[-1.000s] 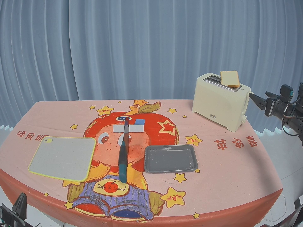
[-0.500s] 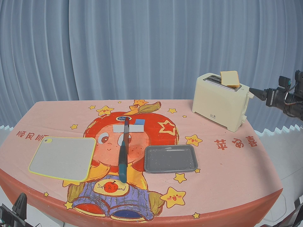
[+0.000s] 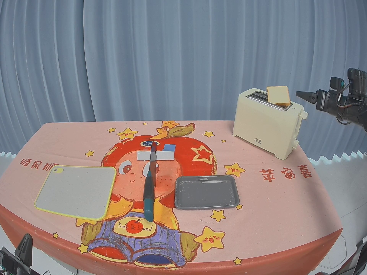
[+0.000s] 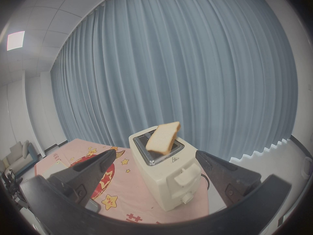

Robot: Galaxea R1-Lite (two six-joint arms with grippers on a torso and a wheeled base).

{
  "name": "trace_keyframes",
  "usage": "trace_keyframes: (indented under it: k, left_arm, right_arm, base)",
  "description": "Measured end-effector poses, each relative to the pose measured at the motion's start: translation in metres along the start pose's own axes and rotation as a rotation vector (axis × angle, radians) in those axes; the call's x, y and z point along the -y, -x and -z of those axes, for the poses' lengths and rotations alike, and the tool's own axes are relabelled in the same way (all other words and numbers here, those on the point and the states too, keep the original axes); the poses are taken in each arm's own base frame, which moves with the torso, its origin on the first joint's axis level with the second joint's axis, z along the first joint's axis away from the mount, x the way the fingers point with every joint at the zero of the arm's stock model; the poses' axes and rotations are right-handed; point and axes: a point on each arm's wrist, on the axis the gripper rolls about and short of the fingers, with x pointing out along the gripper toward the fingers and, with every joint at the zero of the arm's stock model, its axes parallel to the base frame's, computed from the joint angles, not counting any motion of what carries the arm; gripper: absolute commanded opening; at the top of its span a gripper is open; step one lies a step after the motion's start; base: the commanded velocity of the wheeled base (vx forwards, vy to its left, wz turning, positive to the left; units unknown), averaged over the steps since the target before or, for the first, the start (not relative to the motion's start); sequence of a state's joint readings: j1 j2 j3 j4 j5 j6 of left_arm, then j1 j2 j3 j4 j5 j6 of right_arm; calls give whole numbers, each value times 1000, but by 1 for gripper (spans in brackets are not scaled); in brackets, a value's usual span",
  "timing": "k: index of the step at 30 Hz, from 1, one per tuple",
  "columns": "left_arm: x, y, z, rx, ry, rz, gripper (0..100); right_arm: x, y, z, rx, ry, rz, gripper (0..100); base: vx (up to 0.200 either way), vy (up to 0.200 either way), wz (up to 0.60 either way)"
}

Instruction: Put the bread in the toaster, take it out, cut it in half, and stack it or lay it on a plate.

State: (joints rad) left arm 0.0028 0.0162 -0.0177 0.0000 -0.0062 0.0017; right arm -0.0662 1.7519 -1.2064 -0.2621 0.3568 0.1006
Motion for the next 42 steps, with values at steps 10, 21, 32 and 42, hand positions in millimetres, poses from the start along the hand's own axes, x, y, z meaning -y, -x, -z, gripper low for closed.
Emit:
trace_keyframes:
  k: [10,21,32,42]
  left_arm:
    - [0,0,0,0,0,0,0]
    - [0,0,0,0,0,0,0]
    - [0,0,0,0,0,0,0]
    - [0,0,0,0,0,0,0]
  right_arm:
    - [15,-43,-6,3,-43,-31,100]
    - [27,-83,-20,58,-101,-50,100]
    - [37,-121,-13,62,-109,-52,100]
    - [40,-138,-1,43,-115,-53,100]
  base:
    - [0,0,0]
    - [0,0,0]
    - [0,0,0]
    - [0,0,0]
